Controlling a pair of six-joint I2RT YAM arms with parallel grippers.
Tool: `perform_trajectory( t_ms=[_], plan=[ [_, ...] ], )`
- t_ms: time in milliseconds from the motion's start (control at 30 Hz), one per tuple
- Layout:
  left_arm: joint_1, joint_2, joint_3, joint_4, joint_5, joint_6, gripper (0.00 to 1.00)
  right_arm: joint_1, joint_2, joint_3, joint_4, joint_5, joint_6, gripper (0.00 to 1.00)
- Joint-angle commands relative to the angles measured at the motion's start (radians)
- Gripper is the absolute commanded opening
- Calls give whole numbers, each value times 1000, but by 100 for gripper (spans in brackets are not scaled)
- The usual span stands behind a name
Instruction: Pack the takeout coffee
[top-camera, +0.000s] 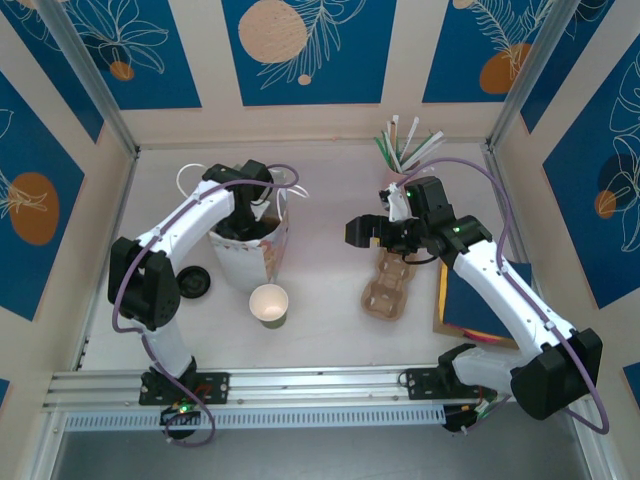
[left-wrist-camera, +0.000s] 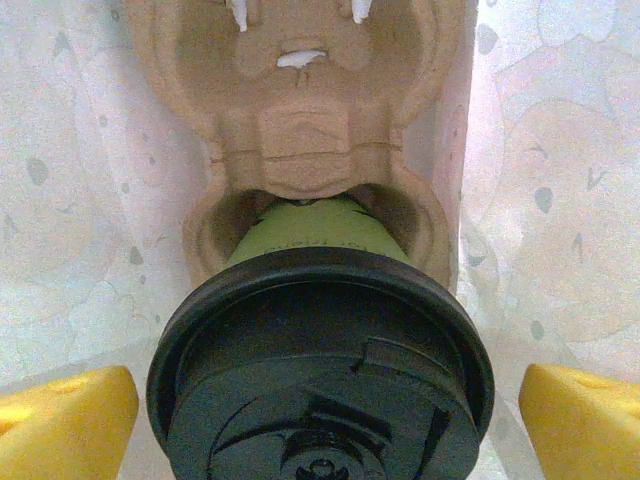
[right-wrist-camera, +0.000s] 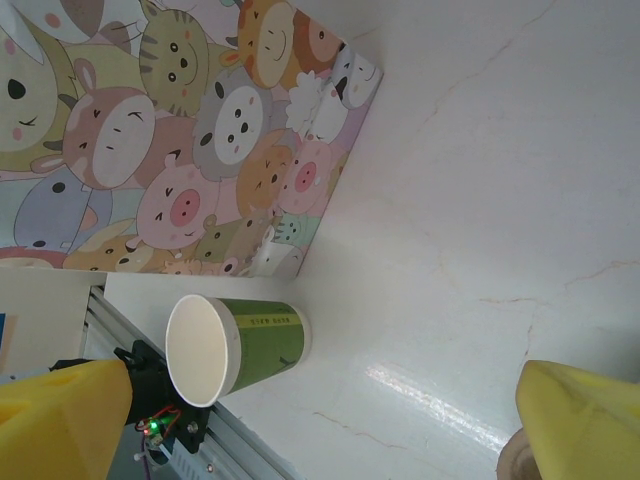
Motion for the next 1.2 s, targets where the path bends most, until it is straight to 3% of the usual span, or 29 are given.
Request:
perform_trajectory(
  t_ms=[0, 1167],
  plan=[
    [2, -28, 30, -36, 12, -7, 98, 4, 2, -1, -4, -5, 11, 99],
    [1, -16, 65, -56, 19, -5, 98, 4, 8, 10, -11, -5, 5, 99]
  ],
)
